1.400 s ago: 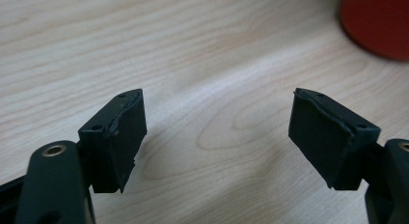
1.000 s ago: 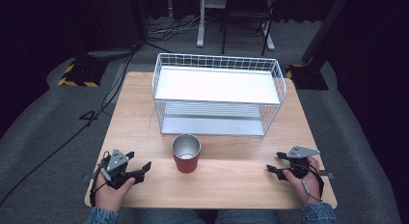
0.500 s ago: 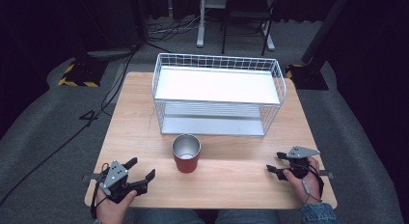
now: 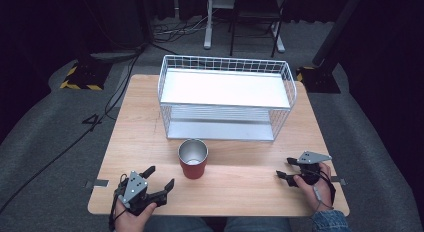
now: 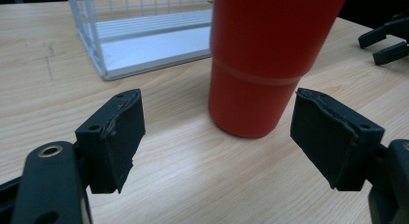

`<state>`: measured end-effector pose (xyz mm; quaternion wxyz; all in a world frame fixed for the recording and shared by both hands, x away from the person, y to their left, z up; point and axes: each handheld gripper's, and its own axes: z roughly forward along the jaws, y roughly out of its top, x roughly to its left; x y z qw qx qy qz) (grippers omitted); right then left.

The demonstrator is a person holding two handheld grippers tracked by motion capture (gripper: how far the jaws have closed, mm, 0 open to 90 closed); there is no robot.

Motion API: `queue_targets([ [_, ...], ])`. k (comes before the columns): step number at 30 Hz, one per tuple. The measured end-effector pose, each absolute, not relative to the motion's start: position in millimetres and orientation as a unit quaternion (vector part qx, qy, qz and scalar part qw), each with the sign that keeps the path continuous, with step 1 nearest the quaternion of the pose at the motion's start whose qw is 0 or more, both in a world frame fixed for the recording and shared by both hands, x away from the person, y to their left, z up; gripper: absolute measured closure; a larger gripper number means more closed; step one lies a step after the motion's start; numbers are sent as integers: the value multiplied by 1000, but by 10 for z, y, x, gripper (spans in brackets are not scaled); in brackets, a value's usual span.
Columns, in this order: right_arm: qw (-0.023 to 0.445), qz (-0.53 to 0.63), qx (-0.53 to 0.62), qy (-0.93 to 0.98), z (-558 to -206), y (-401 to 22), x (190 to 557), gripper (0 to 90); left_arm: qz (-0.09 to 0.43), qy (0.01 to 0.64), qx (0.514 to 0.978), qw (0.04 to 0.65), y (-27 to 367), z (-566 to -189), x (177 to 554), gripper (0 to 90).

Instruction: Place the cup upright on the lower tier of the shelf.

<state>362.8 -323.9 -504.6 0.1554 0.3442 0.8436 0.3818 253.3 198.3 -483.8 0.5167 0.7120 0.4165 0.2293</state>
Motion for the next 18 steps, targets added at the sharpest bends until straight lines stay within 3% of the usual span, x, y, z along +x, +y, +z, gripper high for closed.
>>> queue_targets([
  [18, 155, 382, 344, 844, -5046, -3240, 3629, 274, 179, 395, 742, 512, 1607, -4901, 2847, 157],
])
